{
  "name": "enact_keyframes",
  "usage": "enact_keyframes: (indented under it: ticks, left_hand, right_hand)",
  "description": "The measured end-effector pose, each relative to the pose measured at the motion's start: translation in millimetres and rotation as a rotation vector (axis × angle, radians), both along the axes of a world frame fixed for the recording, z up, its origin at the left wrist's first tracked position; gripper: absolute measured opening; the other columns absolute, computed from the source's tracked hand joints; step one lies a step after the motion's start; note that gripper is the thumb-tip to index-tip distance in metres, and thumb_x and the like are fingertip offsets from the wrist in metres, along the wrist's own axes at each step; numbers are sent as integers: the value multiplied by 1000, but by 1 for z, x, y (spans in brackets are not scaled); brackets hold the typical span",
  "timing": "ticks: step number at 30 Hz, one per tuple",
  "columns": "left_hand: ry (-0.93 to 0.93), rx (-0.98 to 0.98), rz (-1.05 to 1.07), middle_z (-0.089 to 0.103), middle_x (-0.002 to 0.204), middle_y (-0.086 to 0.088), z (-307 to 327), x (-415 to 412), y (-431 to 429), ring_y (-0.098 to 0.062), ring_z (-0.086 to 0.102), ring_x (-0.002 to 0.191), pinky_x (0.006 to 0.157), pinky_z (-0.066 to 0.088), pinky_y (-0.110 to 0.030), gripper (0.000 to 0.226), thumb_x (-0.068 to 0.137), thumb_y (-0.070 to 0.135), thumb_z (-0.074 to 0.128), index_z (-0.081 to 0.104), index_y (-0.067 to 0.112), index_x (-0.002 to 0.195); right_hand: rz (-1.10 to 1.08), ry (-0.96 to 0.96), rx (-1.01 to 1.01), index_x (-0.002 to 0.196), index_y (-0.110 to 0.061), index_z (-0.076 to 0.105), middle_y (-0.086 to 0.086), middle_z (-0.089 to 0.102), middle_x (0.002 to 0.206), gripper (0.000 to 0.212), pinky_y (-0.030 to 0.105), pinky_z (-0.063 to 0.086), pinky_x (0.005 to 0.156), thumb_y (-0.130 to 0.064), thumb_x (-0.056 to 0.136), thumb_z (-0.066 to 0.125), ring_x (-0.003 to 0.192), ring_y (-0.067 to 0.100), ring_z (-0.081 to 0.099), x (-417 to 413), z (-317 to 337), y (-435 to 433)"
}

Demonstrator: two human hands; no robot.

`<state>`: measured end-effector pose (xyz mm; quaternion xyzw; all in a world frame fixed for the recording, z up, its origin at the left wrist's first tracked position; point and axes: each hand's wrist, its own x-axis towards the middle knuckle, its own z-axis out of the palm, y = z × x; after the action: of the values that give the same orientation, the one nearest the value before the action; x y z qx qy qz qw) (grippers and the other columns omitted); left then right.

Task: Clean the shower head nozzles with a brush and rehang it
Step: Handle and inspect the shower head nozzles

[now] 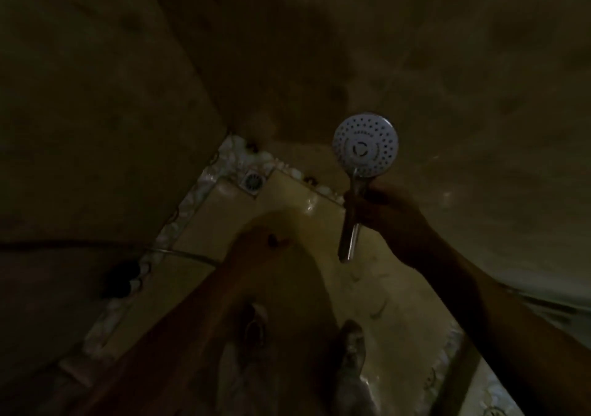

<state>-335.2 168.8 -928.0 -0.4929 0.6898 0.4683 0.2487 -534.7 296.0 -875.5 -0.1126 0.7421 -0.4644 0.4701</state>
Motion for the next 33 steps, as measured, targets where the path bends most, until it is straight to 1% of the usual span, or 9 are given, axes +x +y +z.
enact_keyframes:
  ticks: [2, 4, 6, 11, 16, 19, 26, 31, 33]
  left_hand:
    - [-27, -1, 1, 63, 108, -13, -56, 7, 2, -33, 61, 100, 81, 44, -37, 39, 99, 42, 55, 63, 5, 110]
    - [-6, -18, -5, 56, 85, -1, -115, 12, 6, -31, 61, 92, 73, 40, -34, 31, 98, 40, 56, 59, 9, 93]
    - [-1, -33, -24, 55, 81, 3, -173, 12, 9, -30, 63, 95, 72, 38, -31, 25, 97, 38, 58, 55, 15, 88]
    - [-27, -8, -153, 61, 125, -9, -325, 18, 28, -30, 60, 117, 93, 46, -37, 50, 100, 39, 52, 46, 7, 138]
    - [-86, 54, -197, 44, 149, -15, -429, 7, 43, -34, 46, 136, 109, 38, -42, 65, 102, 40, 47, 27, 6, 153]
    - [-61, 100, -154, 25, 162, -12, -464, -3, 50, -31, 29, 148, 120, 26, -42, 71, 101, 42, 49, 17, 12, 158]
    - [-5, 174, -70, 53, 144, -8, -470, -27, 45, -29, 51, 131, 108, 40, -40, 49, 101, 36, 54, 47, 13, 144]
    - [-26, 271, -50, 48, 151, 4, -458, -5, 35, -21, 49, 136, 110, 40, -35, 86, 72, 89, 40, 51, 38, 141]
    - [39, 304, 178, 60, 140, -2, -405, -5, 34, -26, 58, 127, 108, 46, -43, 66, 79, 67, 65, 61, 30, 134]
  right_hand:
    - [-18, -86, 53, 97, -1, 72, 23, 72, 105, 9, 44, 58, 87, 1, 94, 63, 99, 35, 71, 12, -59, 3]
    - [-27, -160, 119, 94, -5, 72, 27, 71, 112, 9, 49, 57, 94, -1, 93, 64, 107, 39, 70, 20, -113, 7]
    - [-20, -208, 175, 93, -5, 72, 27, 71, 113, 9, 47, 57, 94, -2, 94, 63, 106, 38, 70, 26, -164, 12]
    - [8, -313, 271, 97, -6, 70, 22, 72, 112, 12, 41, 56, 90, 0, 93, 61, 100, 33, 71, 28, -291, 24]
    - [96, -312, 356, 100, -5, 76, 13, 78, 103, 12, 44, 55, 97, -5, 93, 66, 101, 28, 74, 29, -392, 39]
    - [91, -331, 370, 102, -4, 74, 18, 75, 109, 13, 42, 54, 95, -3, 95, 63, 103, 31, 72, 33, -431, 45]
    - [9, -423, 367, 102, -9, 74, 14, 76, 107, 15, 43, 54, 94, -2, 95, 62, 104, 30, 72, 31, -442, 56]
    - [-23, -458, 292, 102, -7, 72, 4, 75, 94, 14, 42, 53, 97, -1, 95, 61, 101, 25, 71, 23, -394, 45]
    - [-29, -470, 245, 110, -3, 69, 10, 72, 104, 17, 42, 52, 98, -1, 95, 61, 109, 29, 68, 17, -365, 37]
